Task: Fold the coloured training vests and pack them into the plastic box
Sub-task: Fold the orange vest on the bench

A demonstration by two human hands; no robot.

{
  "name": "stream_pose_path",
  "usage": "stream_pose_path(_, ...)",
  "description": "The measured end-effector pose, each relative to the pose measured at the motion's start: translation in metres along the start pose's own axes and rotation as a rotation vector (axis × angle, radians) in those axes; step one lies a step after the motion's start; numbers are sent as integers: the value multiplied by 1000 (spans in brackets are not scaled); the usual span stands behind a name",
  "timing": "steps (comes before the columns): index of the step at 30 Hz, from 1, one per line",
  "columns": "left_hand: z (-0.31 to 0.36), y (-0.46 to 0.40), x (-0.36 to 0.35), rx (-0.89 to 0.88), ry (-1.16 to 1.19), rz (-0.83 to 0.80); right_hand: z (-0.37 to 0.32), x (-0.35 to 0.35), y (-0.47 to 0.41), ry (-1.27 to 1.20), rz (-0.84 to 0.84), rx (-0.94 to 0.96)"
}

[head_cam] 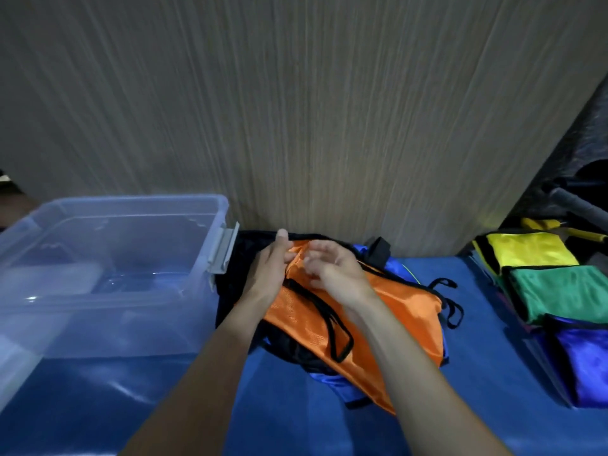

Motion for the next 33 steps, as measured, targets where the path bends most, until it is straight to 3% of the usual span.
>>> stream_pose_path(3, 2, 0, -2, 41, -226, 38, -14, 19, 11, 50, 16, 39)
stream_pose_path(9, 16, -5, -21, 33, -610, 110, -35, 79, 55, 667, 170, 72)
stream_pose_path(12, 30, -5, -22, -53, -673, 172, -29, 102, 70, 936, 167, -9)
stream_pose_path(17, 41, -5, 3, -65, -589, 319, -32, 129, 93, 1027, 333, -12)
stream_pose_path(20, 25, -8, 5, -22, -608, 294, -11, 148, 106, 966, 351, -249)
stream_pose_path(23, 22, -10, 5, -41, -657, 262, 32, 155, 119, 796, 176, -546)
stream_pose_path(28, 17, -10, 5, 26, -812, 192, 62, 141, 137, 325, 107, -502)
stream_pose_path(33, 12, -8, 7, 104, -828, 199, 70, 144, 142, 96, 185, -442)
Point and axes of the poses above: each hand's wrist, its own y-axis away from the middle knuckle, its own x-axis out of the back of the hand, z = x × y, the point moved 10 cm from there along -y, towards the middle knuckle, and after that the axes turned 15 degrees about -z, right-handed, at the moved point
